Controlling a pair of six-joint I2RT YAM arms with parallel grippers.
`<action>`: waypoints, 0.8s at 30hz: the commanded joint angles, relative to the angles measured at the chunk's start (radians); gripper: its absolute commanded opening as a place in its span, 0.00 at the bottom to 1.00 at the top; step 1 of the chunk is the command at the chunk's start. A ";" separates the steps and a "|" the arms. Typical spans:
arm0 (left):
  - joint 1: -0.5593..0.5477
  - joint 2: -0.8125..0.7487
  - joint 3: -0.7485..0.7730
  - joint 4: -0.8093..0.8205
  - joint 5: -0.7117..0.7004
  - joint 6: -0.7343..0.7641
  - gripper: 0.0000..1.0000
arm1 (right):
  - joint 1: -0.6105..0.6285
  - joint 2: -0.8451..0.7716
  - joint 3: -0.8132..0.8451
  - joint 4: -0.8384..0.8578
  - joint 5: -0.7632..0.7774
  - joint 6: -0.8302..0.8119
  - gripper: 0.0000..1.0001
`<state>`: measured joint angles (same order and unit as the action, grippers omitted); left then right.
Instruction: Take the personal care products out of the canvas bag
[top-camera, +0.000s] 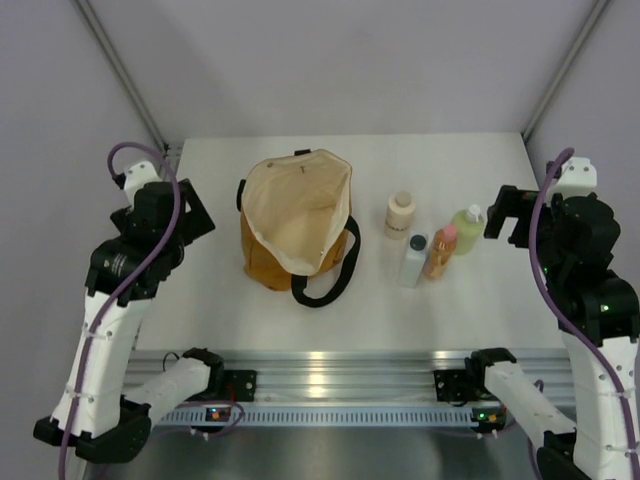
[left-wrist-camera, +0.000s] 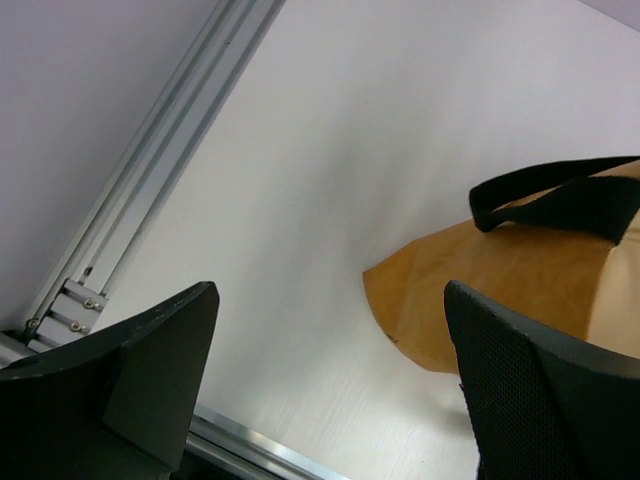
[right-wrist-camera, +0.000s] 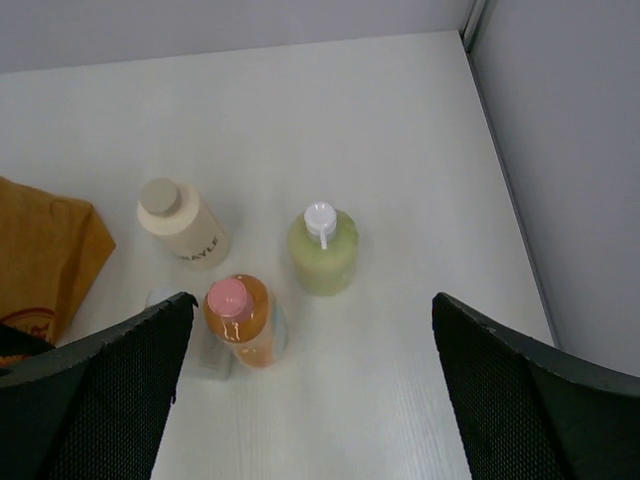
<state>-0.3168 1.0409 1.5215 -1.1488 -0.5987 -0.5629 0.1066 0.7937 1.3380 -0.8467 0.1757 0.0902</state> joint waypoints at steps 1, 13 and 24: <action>0.004 -0.119 -0.082 0.020 -0.067 0.060 0.99 | 0.050 -0.045 0.023 -0.162 0.094 -0.024 0.99; 0.002 -0.298 -0.205 0.021 0.022 0.130 0.99 | 0.076 -0.220 -0.071 -0.319 0.113 0.040 0.99; 0.002 -0.386 -0.276 0.027 0.079 0.141 0.99 | 0.077 -0.254 -0.080 -0.313 0.131 0.033 1.00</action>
<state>-0.3168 0.6624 1.2556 -1.1488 -0.5339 -0.4427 0.1680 0.5430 1.2564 -1.1389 0.2810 0.1177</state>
